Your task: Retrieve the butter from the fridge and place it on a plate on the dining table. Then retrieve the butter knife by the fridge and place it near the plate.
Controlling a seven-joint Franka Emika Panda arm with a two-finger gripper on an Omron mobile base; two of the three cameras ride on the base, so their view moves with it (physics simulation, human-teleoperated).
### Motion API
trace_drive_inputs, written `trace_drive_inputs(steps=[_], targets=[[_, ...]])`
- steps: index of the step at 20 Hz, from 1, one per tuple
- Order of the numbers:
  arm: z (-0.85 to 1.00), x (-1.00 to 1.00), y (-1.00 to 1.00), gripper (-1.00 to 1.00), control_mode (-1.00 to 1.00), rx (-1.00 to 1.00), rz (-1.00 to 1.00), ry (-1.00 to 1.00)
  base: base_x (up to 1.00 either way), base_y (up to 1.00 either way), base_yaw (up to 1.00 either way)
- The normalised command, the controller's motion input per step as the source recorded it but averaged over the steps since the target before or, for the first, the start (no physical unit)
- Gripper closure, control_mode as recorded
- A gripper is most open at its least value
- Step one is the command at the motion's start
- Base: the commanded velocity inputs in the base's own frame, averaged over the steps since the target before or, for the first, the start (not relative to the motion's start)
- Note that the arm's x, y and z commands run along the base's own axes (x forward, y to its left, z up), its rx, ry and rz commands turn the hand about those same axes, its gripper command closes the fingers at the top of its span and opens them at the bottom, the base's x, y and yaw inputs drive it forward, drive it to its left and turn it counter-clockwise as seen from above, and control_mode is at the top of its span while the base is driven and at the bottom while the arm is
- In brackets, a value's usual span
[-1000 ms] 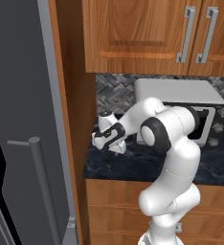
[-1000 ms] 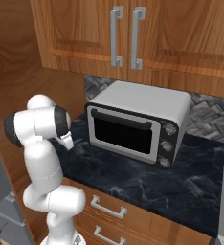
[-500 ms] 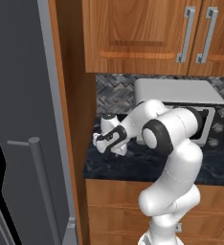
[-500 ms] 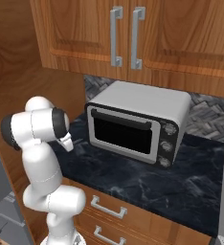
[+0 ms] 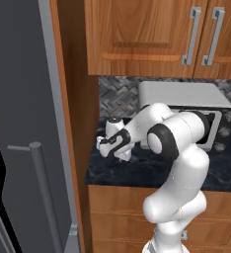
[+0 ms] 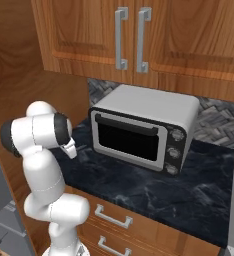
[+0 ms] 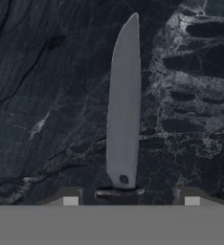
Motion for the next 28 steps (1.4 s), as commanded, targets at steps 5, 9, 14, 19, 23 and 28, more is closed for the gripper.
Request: trace_drive_inputs(steps=[5, 9, 14, 19, 23, 28], targets=[[-0.24, 0.00, 0.14, 1.00, -1.00, 0.02, 0.00, 0.05, 0.00, 0.00, 0.00], [-0.14, 0.00, 0.10, 1.00, -1.00, 0.01, 0.00, 0.00, 0.00, 0.00, 0.00], [-0.03, 0.00, 0.03, 1.00, -1.00, 0.01, 0.00, -0.01, 0.00, 0.00, 0.00], [0.07, 0.00, 0.00, 1.00, -1.00, 0.01, 0.00, -0.01, 0.00, 0.00, 0.00], [0.40, -0.05, -0.08, 1.00, -1.00, 0.00, 0.00, 0.00, 0.00, 0.00, 0.00], [0.86, -0.38, -0.07, 1.00, -1.00, -0.09, 0.00, 0.02, 0.00, 0.00, 0.00]])
